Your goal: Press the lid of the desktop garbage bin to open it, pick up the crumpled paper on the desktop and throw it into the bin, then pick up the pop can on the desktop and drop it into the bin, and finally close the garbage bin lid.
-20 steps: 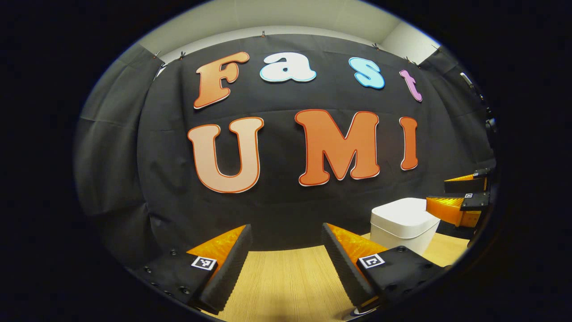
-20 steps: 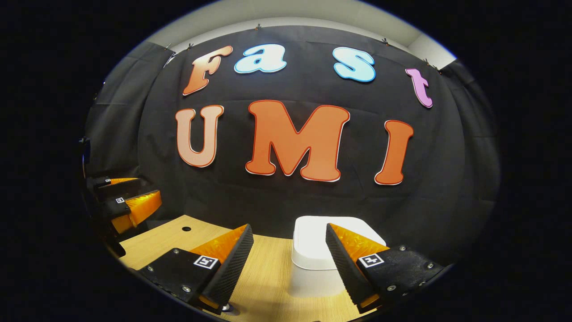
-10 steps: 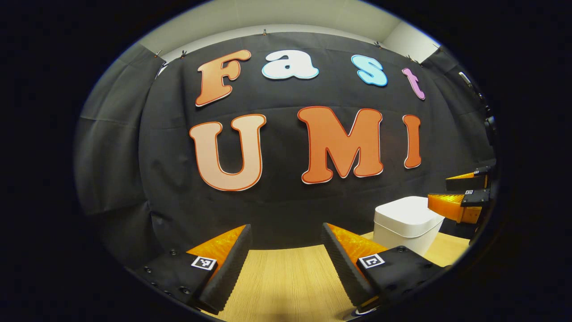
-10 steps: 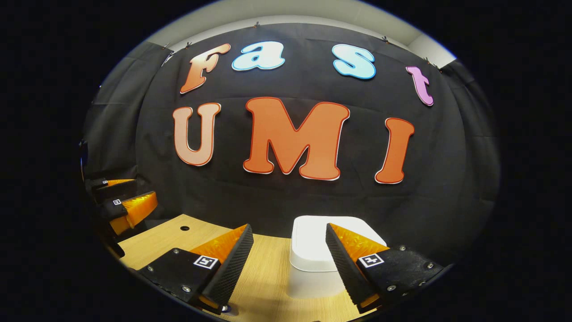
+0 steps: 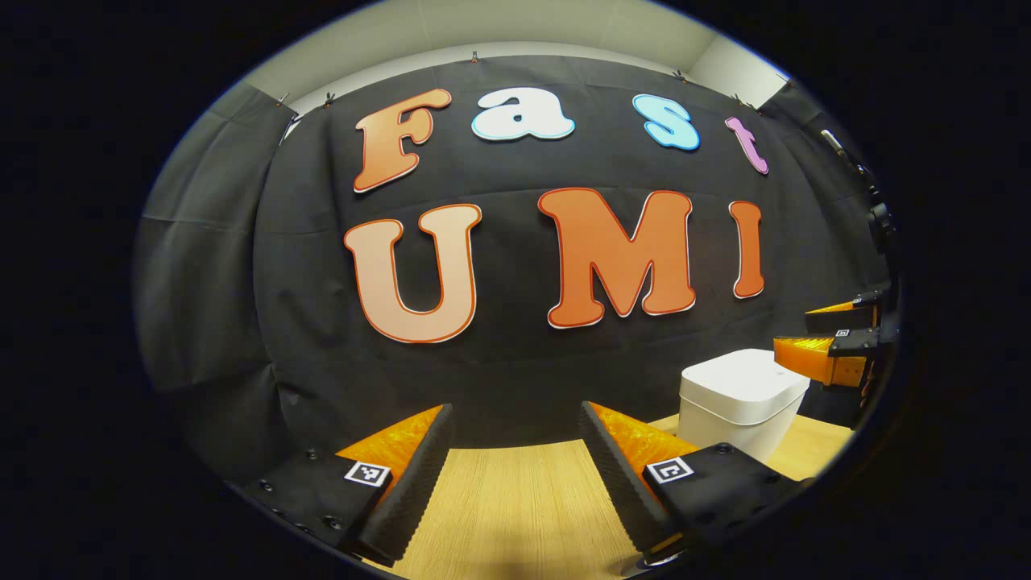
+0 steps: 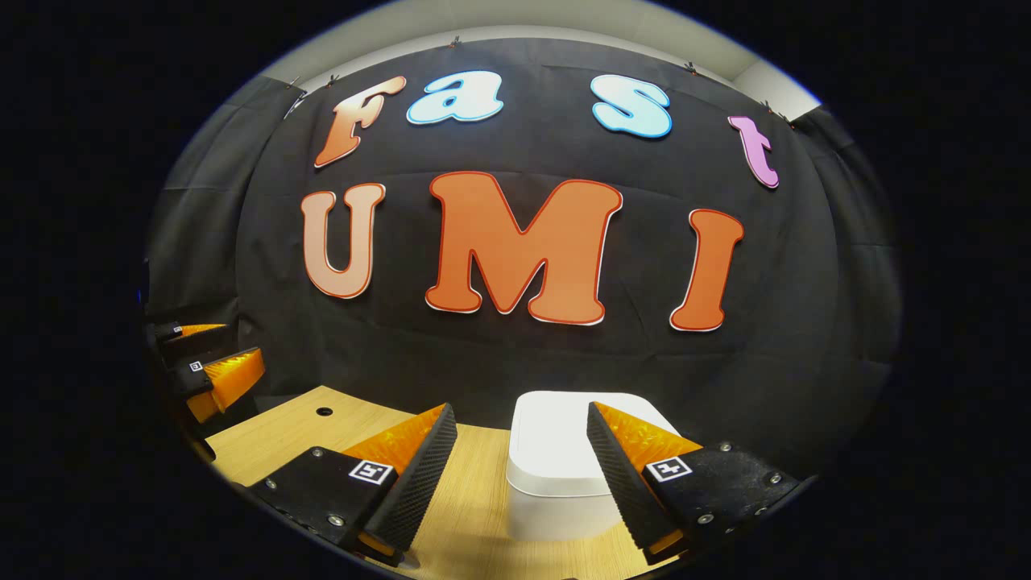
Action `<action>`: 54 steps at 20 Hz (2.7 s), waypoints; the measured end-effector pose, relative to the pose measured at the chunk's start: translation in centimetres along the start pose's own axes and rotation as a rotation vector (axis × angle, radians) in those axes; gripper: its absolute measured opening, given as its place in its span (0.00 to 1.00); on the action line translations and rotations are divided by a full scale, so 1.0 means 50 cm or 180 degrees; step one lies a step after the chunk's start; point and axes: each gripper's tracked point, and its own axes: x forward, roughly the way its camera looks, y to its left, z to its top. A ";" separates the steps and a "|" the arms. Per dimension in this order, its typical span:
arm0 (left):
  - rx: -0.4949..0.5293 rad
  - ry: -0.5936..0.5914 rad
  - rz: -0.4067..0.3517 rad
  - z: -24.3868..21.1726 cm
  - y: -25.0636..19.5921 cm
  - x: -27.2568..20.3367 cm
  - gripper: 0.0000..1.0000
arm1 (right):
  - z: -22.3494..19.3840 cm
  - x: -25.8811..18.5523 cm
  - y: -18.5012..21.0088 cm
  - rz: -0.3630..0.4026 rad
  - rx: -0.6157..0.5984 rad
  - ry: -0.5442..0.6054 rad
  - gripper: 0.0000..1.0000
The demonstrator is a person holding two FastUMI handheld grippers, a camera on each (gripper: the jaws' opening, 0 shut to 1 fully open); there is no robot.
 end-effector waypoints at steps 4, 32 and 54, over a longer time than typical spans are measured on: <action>0.0011 0.0020 0.0058 -0.001 0.010 -0.004 1.00 | -0.008 0.020 -0.020 -0.0021 -0.0007 0.0086 0.96; 0.0078 0.0331 0.0568 -0.049 0.062 -0.066 1.00 | -0.124 0.160 -0.159 -0.0091 0.0240 0.0801 0.01; 0.0041 0.0357 0.0468 -0.057 0.069 -0.090 1.00 | -0.159 0.147 -0.154 -0.0092 0.0272 0.1218 0.01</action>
